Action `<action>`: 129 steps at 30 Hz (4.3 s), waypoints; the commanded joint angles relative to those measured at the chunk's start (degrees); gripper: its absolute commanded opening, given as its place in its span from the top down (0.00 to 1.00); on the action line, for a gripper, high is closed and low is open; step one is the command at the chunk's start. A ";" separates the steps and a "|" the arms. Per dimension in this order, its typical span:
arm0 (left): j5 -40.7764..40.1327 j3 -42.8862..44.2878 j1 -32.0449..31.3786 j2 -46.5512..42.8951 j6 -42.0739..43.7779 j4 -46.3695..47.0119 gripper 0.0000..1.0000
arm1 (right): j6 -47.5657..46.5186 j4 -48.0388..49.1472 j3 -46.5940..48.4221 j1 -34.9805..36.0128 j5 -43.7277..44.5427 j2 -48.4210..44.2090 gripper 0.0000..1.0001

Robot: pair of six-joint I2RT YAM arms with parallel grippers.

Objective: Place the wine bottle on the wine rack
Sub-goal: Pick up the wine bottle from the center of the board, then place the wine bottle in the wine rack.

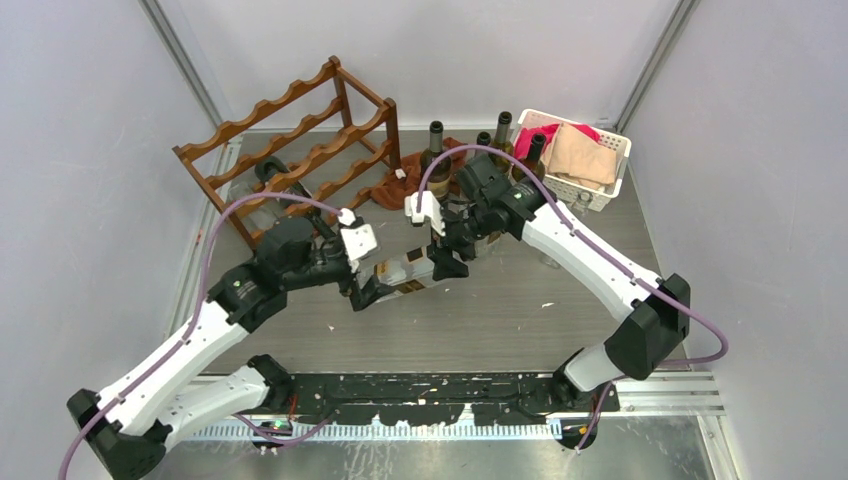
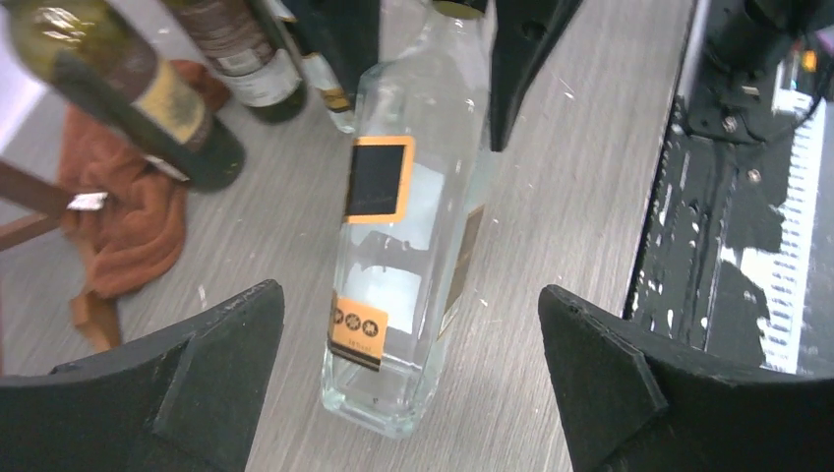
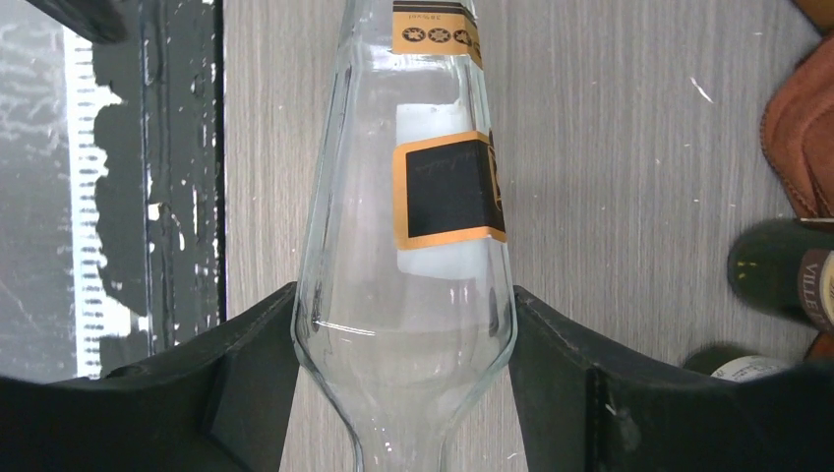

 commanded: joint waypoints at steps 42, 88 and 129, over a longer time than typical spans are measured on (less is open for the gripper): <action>-43.50 29.77 9.20 10.49 -19.91 -9.00 0.05 | 43.20 73.91 -7.41 6.64 34.60 12.04 0.99; -39.37 31.84 14.04 15.96 -17.57 -11.82 0.05 | 44.89 99.14 12.98 5.09 38.90 44.11 0.05; -34.89 30.85 19.40 20.35 -5.18 -13.49 0.10 | 42.67 71.07 5.01 4.32 28.42 35.42 0.69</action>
